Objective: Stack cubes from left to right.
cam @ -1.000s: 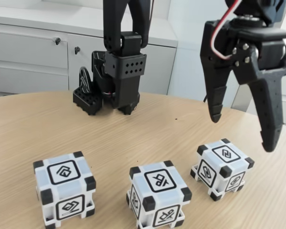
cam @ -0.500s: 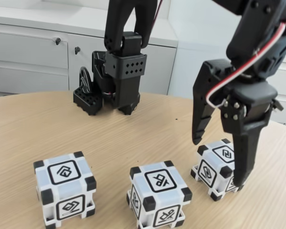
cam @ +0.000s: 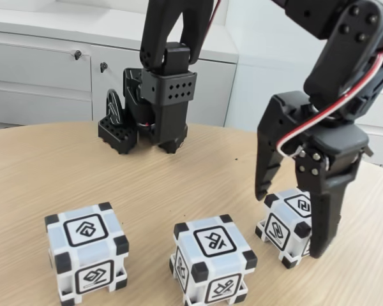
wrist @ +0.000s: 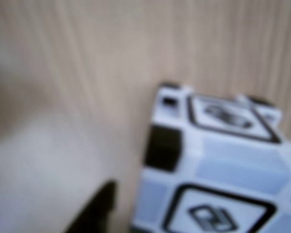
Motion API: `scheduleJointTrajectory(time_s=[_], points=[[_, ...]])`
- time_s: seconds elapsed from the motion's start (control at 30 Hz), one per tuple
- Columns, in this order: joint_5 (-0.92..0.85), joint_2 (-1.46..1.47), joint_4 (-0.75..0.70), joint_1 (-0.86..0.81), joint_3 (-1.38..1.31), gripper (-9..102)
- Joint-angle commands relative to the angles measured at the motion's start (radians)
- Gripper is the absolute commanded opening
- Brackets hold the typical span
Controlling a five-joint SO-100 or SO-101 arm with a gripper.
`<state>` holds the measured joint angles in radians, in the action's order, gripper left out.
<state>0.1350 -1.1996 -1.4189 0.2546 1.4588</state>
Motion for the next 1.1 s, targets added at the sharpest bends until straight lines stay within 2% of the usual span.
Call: scheduleJointTrajectory(time_s=[0.0,0.4,0.63,1.07], points=[[0.005,-0.005,0.026,0.003,-0.04,34],[-0.026,-0.005,0.055,0.003,-0.04,27],[-0.064,-0.003,0.071,0.003,-0.034,27],[-0.132,0.181,0.089,0.003,-0.04,26]])
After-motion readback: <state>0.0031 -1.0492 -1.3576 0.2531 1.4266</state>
